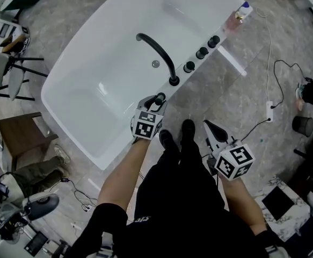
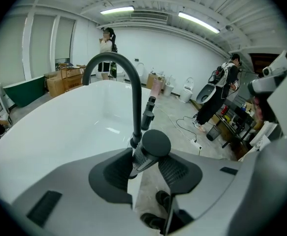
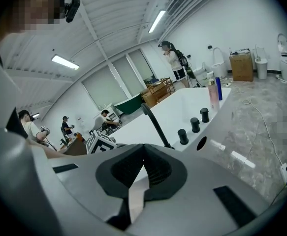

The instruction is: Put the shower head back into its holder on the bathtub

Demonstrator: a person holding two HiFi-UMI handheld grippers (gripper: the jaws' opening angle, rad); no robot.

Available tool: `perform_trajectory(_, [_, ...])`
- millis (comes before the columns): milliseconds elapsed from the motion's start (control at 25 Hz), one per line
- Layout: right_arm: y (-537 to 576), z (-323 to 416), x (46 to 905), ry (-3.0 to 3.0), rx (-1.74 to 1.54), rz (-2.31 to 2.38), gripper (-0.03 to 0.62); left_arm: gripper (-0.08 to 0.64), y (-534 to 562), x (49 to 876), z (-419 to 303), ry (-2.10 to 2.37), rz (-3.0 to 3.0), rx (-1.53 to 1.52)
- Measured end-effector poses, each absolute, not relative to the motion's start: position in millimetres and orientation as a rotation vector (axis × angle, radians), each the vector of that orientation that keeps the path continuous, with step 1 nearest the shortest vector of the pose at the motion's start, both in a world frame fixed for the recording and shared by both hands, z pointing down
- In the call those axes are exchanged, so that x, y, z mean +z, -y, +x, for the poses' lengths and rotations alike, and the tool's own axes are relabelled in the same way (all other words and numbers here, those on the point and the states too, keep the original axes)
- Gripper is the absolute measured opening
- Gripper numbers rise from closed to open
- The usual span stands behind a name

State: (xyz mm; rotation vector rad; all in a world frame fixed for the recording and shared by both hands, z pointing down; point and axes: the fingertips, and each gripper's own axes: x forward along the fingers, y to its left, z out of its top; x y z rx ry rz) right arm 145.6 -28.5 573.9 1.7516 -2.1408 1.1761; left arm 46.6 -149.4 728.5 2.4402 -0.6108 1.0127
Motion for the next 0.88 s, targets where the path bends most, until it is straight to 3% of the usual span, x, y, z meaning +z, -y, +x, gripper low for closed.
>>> perform_trajectory(520, [21.4, 131.6, 559.6, 2.162, 1.154, 1.66, 0.014, 0.179, 160.3, 730.9, 50.6, 0.659, 2.441, 0.976])
perform_trajectory(640, [24.8, 127.4, 556.3, 2.182, 1.153, 1.626, 0.014, 0.239, 159.8, 723.8, 56.4, 0.66, 2.464, 0.958])
perform_trajectory(880, [38.2, 124.0, 532.1, 2.252, 1.096, 1.577, 0.015, 0.267, 164.9, 684.4, 52.5, 0.726, 2.476, 0.85])
